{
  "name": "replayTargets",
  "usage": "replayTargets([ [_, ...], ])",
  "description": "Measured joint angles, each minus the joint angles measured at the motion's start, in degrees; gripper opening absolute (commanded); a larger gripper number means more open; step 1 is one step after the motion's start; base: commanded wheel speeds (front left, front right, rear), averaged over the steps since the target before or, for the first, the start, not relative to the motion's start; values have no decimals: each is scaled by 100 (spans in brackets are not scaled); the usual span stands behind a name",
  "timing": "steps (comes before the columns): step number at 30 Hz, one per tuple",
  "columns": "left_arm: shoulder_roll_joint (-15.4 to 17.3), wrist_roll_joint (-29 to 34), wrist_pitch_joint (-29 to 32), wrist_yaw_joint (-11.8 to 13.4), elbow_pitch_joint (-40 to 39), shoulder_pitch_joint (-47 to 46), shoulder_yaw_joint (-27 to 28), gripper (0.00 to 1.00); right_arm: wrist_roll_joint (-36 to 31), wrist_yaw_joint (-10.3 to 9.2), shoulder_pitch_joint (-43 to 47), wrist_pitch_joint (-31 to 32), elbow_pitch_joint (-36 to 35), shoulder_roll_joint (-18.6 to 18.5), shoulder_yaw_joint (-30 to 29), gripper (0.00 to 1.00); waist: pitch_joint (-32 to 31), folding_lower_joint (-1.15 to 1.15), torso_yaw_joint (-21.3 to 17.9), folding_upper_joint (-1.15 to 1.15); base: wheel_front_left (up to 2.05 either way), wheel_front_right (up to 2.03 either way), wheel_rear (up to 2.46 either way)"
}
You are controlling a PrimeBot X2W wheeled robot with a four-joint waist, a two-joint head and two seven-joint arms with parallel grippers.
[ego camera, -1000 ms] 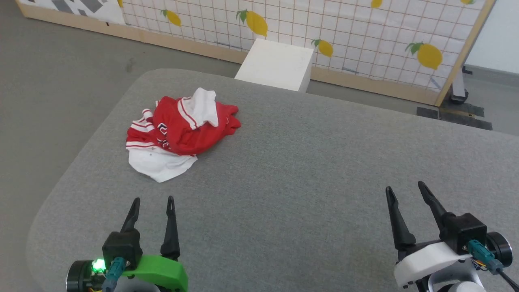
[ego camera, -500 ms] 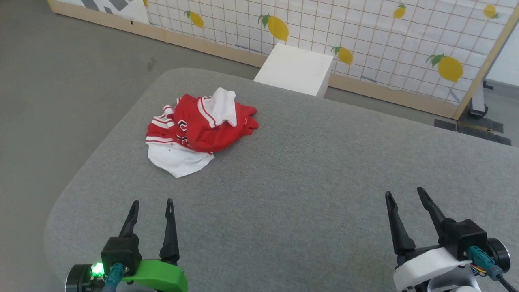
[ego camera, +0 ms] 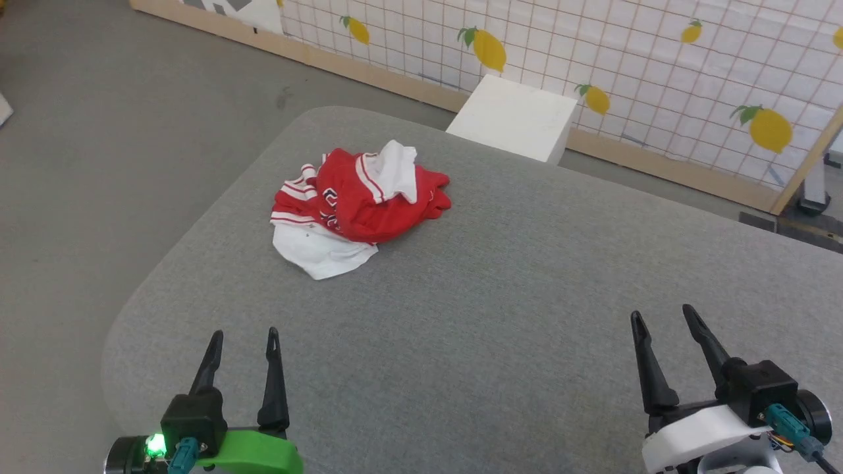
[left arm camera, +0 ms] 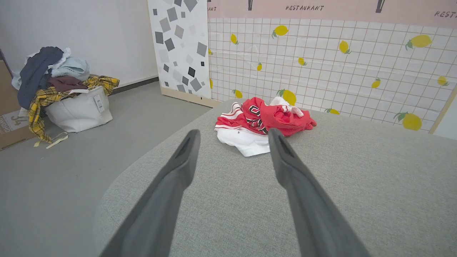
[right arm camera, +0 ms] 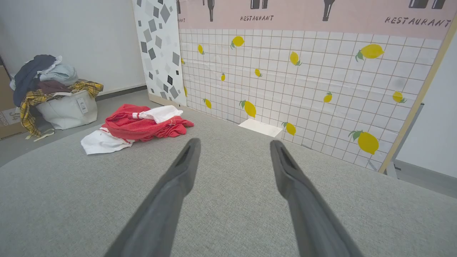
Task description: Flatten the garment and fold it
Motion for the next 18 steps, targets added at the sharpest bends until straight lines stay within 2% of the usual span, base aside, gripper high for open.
replayTargets([
  [18,0,-131,-223,69,-15,103,-46,100,43,0,24,-212,98,2,-59,100,25,0,506,0,0,0,0],
])
